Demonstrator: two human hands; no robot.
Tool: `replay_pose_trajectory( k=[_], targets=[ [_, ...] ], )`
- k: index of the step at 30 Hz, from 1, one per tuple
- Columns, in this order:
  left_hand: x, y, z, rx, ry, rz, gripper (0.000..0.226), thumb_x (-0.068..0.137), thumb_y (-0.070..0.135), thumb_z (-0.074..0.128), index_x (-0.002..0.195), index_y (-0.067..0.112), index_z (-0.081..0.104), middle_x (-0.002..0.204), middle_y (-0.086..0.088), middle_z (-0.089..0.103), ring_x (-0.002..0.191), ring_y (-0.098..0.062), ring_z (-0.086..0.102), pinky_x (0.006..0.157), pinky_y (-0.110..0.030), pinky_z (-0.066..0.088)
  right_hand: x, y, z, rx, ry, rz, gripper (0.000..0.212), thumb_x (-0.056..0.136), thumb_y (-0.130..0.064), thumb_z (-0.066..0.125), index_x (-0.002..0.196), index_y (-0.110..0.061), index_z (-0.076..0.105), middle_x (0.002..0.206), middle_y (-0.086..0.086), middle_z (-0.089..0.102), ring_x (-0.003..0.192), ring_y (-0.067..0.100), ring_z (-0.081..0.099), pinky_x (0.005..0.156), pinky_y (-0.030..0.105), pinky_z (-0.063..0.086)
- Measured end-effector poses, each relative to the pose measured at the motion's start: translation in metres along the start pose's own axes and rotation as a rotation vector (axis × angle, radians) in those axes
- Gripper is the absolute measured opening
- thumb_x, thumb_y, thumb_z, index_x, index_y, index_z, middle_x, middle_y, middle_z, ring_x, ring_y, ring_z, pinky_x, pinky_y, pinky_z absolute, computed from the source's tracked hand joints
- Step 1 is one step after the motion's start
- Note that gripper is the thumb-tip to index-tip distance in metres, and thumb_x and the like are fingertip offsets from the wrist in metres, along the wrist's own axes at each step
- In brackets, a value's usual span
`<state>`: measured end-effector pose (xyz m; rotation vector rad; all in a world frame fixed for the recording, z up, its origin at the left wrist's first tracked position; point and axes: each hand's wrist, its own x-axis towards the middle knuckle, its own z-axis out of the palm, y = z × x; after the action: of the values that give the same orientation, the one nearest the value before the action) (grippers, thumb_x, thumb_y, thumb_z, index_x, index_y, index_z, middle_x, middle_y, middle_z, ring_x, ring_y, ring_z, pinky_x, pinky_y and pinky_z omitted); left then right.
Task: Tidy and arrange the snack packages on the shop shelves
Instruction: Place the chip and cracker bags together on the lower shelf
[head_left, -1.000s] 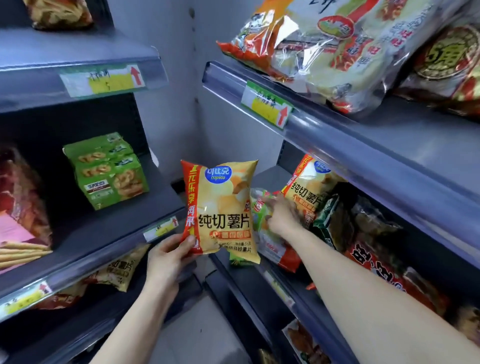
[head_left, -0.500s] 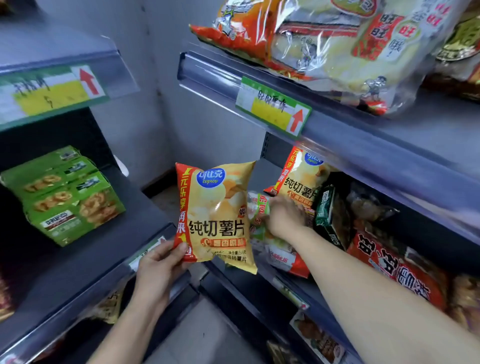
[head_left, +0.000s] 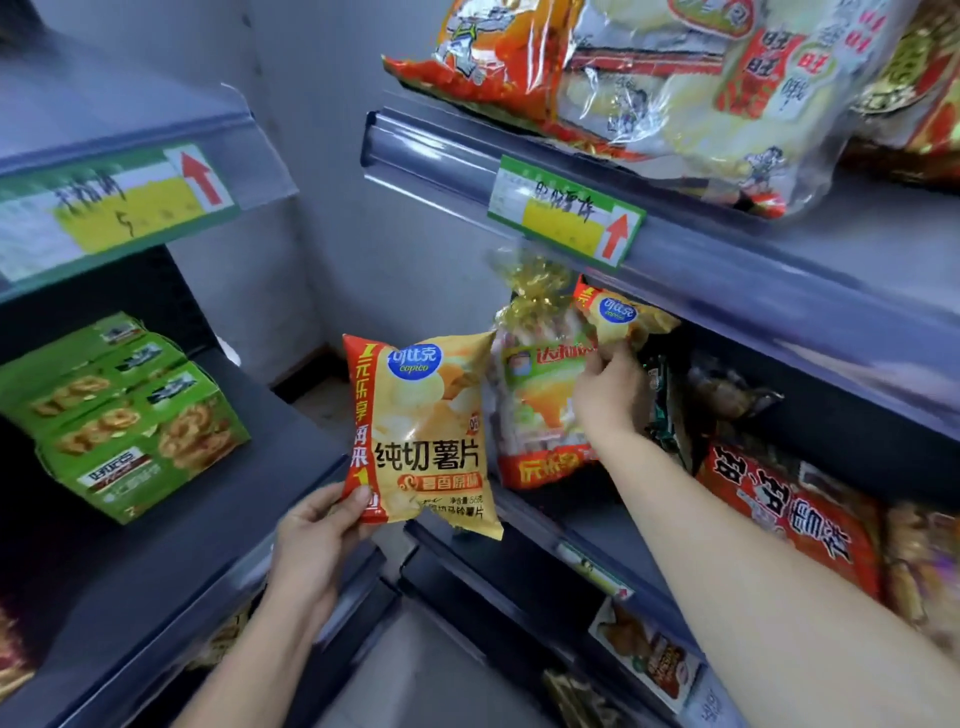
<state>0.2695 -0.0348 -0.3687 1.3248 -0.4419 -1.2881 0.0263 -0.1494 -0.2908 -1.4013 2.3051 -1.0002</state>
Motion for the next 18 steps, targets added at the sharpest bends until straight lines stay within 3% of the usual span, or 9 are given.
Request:
replay_pose_trajectory(
  k=[4, 8, 11, 13, 15, 18],
  targets=[
    [0.011, -0.001, 0.013, 0.024, 0.011, -0.021, 0.008, 0.087, -0.002, 0.062, 0.085, 0.005, 0.063, 0.065, 0.003, 0.073, 0.061, -0.010, 0.068, 0.062, -0.024, 0.058, -0.002, -0.012, -0.018, 0.262, 0.170, 0.110, 0.022, 0.098, -0.016, 0.046, 0.108, -0.002, 0.059, 0.115, 0.020, 0.064, 0.109, 0.036, 0.055, 0.086, 0.037, 0.039],
    [0.022, -0.002, 0.036, 0.071, 0.005, -0.001, 0.011, 0.086, -0.004, 0.063, 0.080, 0.005, 0.062, 0.057, 0.002, 0.069, 0.049, -0.007, 0.064, 0.049, -0.018, 0.053, -0.001, -0.010, -0.038, 0.328, 0.322, 0.151, 0.030, 0.097, -0.020, 0.049, 0.119, -0.002, 0.058, 0.121, 0.015, 0.062, 0.112, 0.030, 0.057, 0.075, 0.023, 0.033],
    [0.032, -0.004, 0.061, 0.108, -0.045, -0.018, 0.012, 0.087, -0.005, 0.062, 0.081, 0.005, 0.063, 0.071, -0.007, 0.068, 0.051, -0.006, 0.065, 0.048, -0.017, 0.053, 0.000, 0.001, -0.055, 0.360, 0.367, 0.192, 0.030, 0.093, -0.016, 0.052, 0.117, 0.001, 0.059, 0.118, 0.018, 0.063, 0.109, 0.033, 0.059, 0.079, 0.031, 0.042],
    [0.044, -0.009, 0.077, 0.201, -0.111, -0.050, 0.009, 0.088, -0.005, 0.062, 0.093, 0.003, 0.065, 0.086, -0.010, 0.068, 0.066, -0.015, 0.067, 0.056, -0.021, 0.056, -0.001, 0.011, -0.063, 0.351, 0.398, 0.227, 0.027, 0.092, -0.016, 0.053, 0.111, 0.002, 0.060, 0.114, 0.019, 0.063, 0.106, 0.034, 0.060, 0.079, 0.033, 0.044],
    [0.058, -0.018, 0.092, 0.404, -0.208, 0.008, 0.025, 0.088, -0.005, 0.062, 0.113, -0.001, 0.063, 0.100, -0.012, 0.067, 0.083, -0.022, 0.064, 0.074, -0.032, 0.057, -0.003, 0.021, -0.068, 0.367, 0.428, 0.252, 0.021, 0.092, -0.016, 0.054, 0.102, 0.000, 0.062, 0.107, 0.018, 0.066, 0.102, 0.034, 0.062, 0.077, 0.032, 0.043],
    [0.069, -0.029, 0.107, 1.111, -0.279, 0.216, 0.063, 0.085, 0.023, 0.071, 0.139, 0.012, 0.041, 0.135, -0.012, 0.052, 0.121, -0.029, 0.049, 0.102, -0.046, 0.042, -0.006, 0.029, -0.074, 0.395, 0.437, 0.281, 0.013, 0.091, -0.012, 0.055, 0.090, -0.003, 0.063, 0.098, 0.018, 0.068, 0.094, 0.034, 0.064, 0.076, 0.034, 0.047]
  ],
)
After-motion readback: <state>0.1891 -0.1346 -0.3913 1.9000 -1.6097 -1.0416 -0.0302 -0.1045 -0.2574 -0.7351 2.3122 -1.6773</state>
